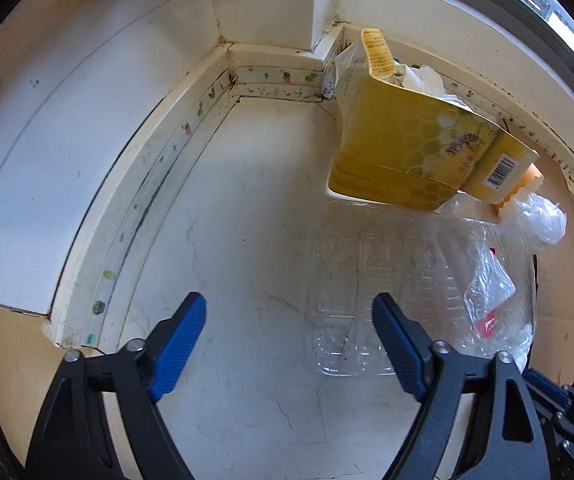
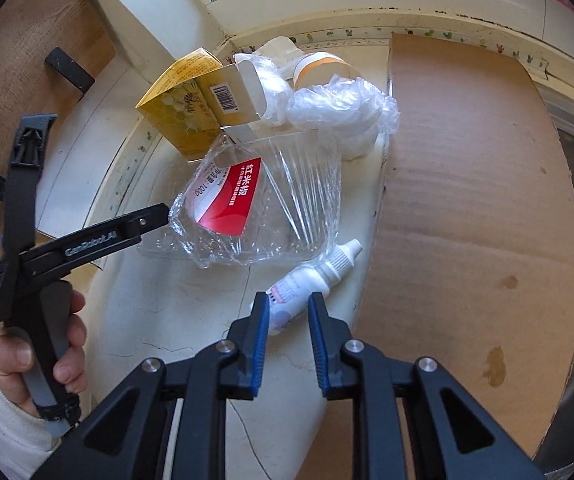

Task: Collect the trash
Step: 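Grasp clear plastic tray with left tool while right tool grasps white dropper bottle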

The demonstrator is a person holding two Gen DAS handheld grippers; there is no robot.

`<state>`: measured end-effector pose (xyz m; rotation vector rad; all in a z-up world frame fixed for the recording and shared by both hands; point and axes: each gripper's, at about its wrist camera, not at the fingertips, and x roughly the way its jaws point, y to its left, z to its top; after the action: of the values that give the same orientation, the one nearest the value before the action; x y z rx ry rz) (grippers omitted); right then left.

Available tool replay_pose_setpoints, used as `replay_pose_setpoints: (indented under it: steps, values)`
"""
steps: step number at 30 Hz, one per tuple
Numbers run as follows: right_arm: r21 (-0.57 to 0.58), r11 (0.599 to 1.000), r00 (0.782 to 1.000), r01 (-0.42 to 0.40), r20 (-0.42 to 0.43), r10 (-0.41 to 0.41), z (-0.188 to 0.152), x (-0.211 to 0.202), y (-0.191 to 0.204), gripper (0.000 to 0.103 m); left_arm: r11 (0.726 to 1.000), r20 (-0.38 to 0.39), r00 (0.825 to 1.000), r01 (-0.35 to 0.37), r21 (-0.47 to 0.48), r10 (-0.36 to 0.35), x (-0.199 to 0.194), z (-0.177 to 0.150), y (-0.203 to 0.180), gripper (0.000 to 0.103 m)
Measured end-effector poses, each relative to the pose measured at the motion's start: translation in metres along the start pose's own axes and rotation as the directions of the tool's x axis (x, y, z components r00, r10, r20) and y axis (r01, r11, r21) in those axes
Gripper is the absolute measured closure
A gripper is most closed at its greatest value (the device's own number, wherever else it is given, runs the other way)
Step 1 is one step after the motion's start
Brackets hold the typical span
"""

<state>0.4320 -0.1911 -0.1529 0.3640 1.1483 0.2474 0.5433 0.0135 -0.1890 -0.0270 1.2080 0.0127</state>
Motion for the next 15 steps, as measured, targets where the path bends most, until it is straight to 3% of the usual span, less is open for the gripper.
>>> replay_pose_setpoints:
  steps: [2, 7, 9, 11, 15]
  values:
    - [0.023, 1.0, 1.0, -0.015, -0.008, 0.016, 0.0, -0.001, -0.002, 0.083, 1.0, -0.017, 1.0, 0.016, -0.012, -0.017, 0.008, 0.001, 0.004, 0.041]
    - [0.087, 0.994, 0.998, -0.061, -0.018, 0.063, 0.004, 0.002, -0.008, 0.083, 0.999, -0.029, 0.999, 0.03, -0.024, -0.03, 0.017, 0.002, 0.01, 0.054]
    - [0.098, 0.994, 0.998, -0.057, -0.02, 0.059, 0.007, 0.004, -0.008, 0.083, 0.999, -0.024, 0.999, 0.039, -0.017, -0.039, 0.017, 0.002, 0.01, 0.066]
    - [0.102, 0.994, 0.998, -0.05, -0.021, 0.053, 0.009, 0.004, -0.006, 0.083, 0.998, -0.027, 0.998, 0.06, -0.013, -0.06, 0.017, 0.001, 0.01, 0.091]
    - [0.11, 0.993, 0.999, -0.05, -0.013, 0.052, 0.012, 0.002, -0.004, 0.082, 1.0, -0.005, 1.0, 0.005, -0.018, -0.005, 0.009, -0.008, 0.008, 0.094]
